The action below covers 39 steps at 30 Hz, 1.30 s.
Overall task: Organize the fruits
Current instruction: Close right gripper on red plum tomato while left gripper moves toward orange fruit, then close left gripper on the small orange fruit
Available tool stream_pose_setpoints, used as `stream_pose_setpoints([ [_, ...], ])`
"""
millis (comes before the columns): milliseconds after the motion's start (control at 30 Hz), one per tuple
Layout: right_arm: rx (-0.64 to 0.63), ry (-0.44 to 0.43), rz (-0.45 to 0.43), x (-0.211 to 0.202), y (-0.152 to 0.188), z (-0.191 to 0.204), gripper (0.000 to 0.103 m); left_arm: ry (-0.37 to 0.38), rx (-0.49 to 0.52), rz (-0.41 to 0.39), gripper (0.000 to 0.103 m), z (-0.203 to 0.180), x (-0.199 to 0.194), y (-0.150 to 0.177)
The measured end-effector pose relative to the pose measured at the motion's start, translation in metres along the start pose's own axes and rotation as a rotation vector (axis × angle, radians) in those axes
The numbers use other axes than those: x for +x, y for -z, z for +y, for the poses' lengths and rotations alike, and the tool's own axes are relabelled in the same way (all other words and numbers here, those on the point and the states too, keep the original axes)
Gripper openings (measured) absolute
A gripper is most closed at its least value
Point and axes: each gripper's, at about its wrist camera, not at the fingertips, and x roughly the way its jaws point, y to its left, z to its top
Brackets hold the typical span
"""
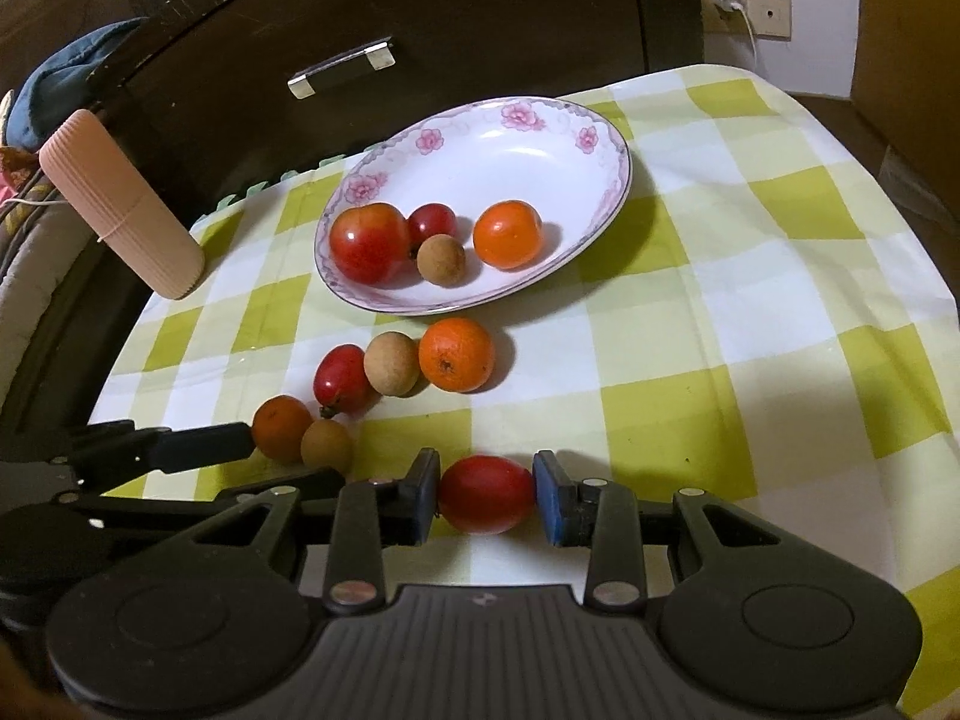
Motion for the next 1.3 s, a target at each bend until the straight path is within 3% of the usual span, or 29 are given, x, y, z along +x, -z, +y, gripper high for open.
stream_pose_setpoints([
  [433,0.022,-0.004,0.004,0.000,-0.001,-0.006,0.033,-0.031,-0.109,-0.005,0.072,0.027,0.003,-0.009],
  [633,0.025,-0.002,0.005,0.000,0.000,-0.006,0.033,-0.038,-0.206,-0.039,0.069,0.046,-0.005,-0.014],
  [700,0.026,-0.002,0.006,0.000,-0.001,-0.006,0.033,-0.068,-0.200,-0.014,0.069,0.048,-0.001,-0.013],
  [800,0.022,0.002,0.005,0.000,0.000,-0.005,0.033,-0.042,-0.199,-0.005,0.071,0.047,-0.001,-0.011],
  [967,0.022,0.002,0.006,0.000,0.000,-0.005,0.033,-0.030,-0.114,0.013,0.073,0.031,0.003,-0.008],
  [1133,0.026,0.007,0.007,0.001,-0.001,-0.005,0.033,-0.063,-0.022,0.037,0.072,0.013,0.012,-0.004],
  [1300,0.032,0.002,0.010,0.003,-0.002,-0.001,0.033,-0.069,-0.046,0.025,0.064,0.014,0.012,-0.005],
])
